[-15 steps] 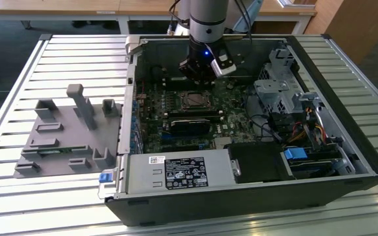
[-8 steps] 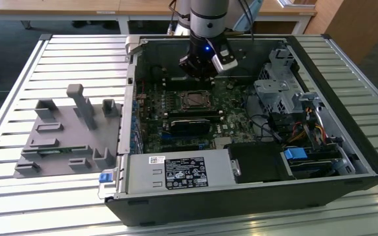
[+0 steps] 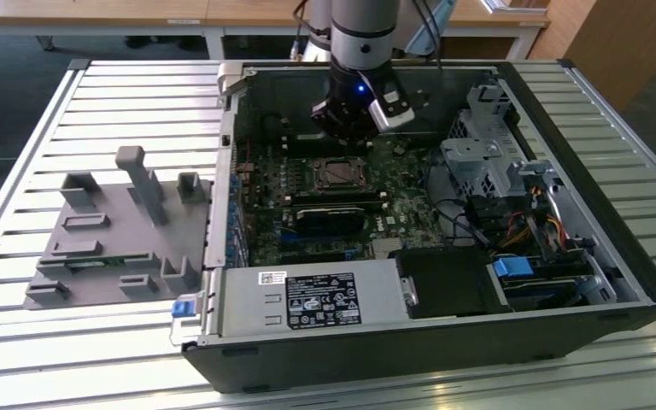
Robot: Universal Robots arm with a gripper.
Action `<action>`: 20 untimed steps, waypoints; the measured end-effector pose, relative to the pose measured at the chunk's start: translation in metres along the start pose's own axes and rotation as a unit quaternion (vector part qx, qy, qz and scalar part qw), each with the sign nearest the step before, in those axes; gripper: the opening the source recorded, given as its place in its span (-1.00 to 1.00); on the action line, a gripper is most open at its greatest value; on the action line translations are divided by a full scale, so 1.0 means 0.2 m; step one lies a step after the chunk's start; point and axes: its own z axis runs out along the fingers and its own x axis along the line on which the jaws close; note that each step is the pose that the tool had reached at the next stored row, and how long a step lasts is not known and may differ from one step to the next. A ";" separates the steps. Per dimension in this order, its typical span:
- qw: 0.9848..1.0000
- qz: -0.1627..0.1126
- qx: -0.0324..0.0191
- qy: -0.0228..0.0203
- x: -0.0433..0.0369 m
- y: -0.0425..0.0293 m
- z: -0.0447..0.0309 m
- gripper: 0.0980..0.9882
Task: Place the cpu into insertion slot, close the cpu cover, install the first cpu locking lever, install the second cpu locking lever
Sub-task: 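Install the second cpu locking lever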
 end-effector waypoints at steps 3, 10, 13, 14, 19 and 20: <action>1.000 0.000 0.000 0.000 -0.002 -0.021 -0.001 -0.98; 1.000 0.000 0.000 0.000 -0.004 -0.021 -0.054 -0.98; 1.000 0.000 0.000 0.000 -0.005 -0.023 -0.061 -0.98; 1.000 0.000 0.000 0.000 -0.005 -0.028 -0.061 -0.98; 1.000 0.000 0.000 0.000 -0.010 -0.083 -0.064 -0.98; 1.000 0.000 0.000 0.000 -0.011 -0.096 -0.065 -0.98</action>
